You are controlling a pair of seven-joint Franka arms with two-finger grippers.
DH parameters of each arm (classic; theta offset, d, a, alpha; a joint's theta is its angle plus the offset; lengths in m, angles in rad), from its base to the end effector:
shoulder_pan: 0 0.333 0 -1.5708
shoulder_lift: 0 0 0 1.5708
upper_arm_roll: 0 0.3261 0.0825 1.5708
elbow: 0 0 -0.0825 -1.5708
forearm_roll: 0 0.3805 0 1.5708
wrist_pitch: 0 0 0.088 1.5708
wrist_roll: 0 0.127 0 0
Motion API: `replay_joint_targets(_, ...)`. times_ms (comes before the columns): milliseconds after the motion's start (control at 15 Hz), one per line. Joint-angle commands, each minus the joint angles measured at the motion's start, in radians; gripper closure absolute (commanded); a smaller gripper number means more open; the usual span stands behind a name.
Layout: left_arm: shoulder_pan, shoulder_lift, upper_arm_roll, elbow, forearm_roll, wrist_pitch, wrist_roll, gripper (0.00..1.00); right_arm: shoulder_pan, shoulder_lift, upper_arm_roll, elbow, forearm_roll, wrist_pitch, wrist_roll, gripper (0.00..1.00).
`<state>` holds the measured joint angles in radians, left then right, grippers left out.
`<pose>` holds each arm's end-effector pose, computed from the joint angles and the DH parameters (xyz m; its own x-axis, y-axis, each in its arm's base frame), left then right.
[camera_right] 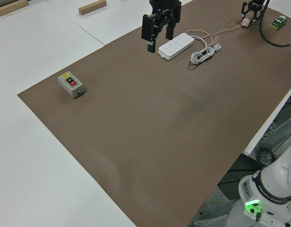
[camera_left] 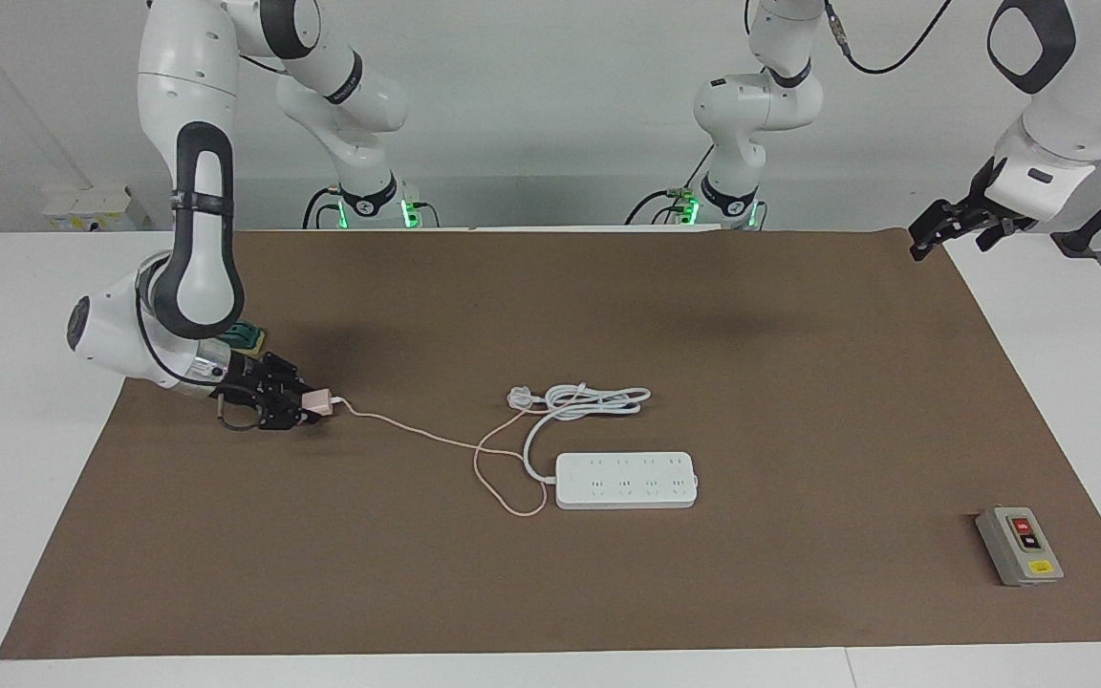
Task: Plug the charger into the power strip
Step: 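Lift the charger with the right gripper while the left gripper reaches toward it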
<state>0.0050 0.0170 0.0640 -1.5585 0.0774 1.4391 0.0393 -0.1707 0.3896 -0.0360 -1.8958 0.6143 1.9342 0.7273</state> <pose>0.5368 0.0475 0.6010 0.9896 0.0394 -0.1385 0.0295 -0.9969 -0.0730 0.5889 -0.0711 0.2783 0.2672 -0.7744 -0.5734 -0.9561 -0.2873 -0.0576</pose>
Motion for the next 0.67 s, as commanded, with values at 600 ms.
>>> replay_joint_targets(600,-0.024,-0.063,0.002,-0.099,-0.229,0.068,0.017,0.00,0.276,-0.064,0.014,0.271,0.022,-0.162,0.493,1.00)
